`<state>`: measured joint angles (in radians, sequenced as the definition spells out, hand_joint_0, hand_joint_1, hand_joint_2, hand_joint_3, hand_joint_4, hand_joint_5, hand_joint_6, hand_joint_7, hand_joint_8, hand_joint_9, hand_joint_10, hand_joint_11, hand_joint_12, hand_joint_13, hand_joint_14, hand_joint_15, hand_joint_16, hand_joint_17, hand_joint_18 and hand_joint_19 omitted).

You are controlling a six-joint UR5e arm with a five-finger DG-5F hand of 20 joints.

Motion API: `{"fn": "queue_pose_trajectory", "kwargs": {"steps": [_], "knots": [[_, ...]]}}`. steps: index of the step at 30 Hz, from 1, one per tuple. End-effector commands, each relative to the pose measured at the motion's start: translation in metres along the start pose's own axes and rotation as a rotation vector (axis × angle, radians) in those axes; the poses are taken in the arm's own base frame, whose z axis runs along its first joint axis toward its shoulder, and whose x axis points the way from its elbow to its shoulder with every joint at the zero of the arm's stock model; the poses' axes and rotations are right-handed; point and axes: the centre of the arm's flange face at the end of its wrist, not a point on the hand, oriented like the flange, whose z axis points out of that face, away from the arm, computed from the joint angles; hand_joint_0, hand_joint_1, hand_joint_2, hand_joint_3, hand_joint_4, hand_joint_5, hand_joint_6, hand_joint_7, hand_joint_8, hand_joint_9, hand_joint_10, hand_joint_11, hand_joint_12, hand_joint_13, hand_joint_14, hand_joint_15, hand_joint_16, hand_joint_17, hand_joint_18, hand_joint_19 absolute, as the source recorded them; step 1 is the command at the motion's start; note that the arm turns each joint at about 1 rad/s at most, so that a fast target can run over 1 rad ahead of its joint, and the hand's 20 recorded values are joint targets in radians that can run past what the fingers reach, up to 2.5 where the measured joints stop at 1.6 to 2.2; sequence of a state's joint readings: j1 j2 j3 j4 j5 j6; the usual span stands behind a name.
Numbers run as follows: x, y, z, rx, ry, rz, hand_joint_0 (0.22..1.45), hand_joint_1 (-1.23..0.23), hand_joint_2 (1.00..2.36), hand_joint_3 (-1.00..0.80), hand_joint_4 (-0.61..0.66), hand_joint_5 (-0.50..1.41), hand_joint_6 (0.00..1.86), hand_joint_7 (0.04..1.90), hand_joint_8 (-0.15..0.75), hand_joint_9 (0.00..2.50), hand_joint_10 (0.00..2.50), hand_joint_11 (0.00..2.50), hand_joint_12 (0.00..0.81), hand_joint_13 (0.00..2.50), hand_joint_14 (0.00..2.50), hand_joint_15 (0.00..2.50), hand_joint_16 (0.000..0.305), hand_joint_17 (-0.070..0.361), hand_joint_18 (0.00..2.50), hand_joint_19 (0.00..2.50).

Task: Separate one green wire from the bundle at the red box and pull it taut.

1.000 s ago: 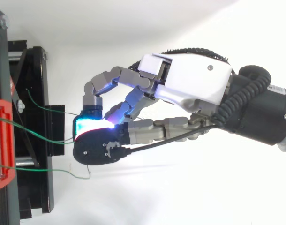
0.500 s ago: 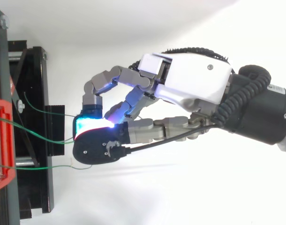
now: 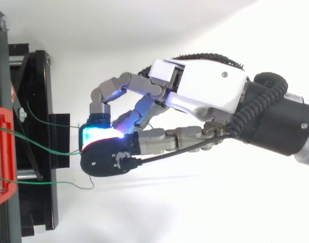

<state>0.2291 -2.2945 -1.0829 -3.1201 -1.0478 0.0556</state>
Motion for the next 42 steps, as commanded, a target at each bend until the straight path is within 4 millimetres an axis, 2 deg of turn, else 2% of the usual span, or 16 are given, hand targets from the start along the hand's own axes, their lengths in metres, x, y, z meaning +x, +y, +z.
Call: {"fn": "queue_pose_trajectory", "kwargs": {"steps": [1,5,7,9,14,22,42], "knots": [[0.004,-0.019,0.001,-0.028,0.009,0.016,0.61,-0.77,1.01,-0.01,0.03,-0.10,0.90,1.26,0.313,1.13,0.02,0.69,0.407,0.83,0.01,0.35,0.057,0.127,0.83,0.40],[0.008,-0.039,0.002,-0.082,0.013,0.049,0.61,-0.77,1.01,-0.01,0.03,-0.10,0.90,1.26,0.310,1.13,0.02,0.70,0.404,0.82,0.01,0.35,0.057,0.127,0.83,0.40],[0.010,-0.041,0.004,-0.119,0.017,0.073,0.61,-0.77,1.01,-0.01,0.03,-0.10,0.90,1.25,0.314,1.13,0.02,0.70,0.406,0.82,0.01,0.35,0.057,0.127,0.83,0.40],[0.014,-0.041,0.012,-0.233,0.023,0.134,0.61,-0.77,1.01,-0.01,0.03,-0.10,0.90,1.25,0.309,1.13,0.02,0.70,0.408,0.82,0.01,0.36,0.057,0.127,0.83,0.40],[0.016,-0.037,0.015,-0.288,0.026,0.165,0.61,-0.77,1.01,-0.01,0.03,-0.11,0.90,1.25,0.313,1.13,0.02,0.70,0.405,0.82,0.01,0.35,0.056,0.127,0.82,0.40],[0.018,-0.036,0.014,-0.288,0.031,0.164,0.61,-0.77,1.01,-0.01,0.03,-0.11,0.90,1.25,0.311,1.12,0.02,0.70,0.404,0.82,0.01,0.35,0.056,0.126,0.82,0.40],[0.013,-0.048,0.008,-0.203,0.023,0.114,0.61,-0.77,1.01,-0.01,0.04,-0.11,0.90,1.25,0.312,1.12,0.02,0.70,0.403,0.81,0.01,0.35,0.056,0.125,0.82,0.41]]}}
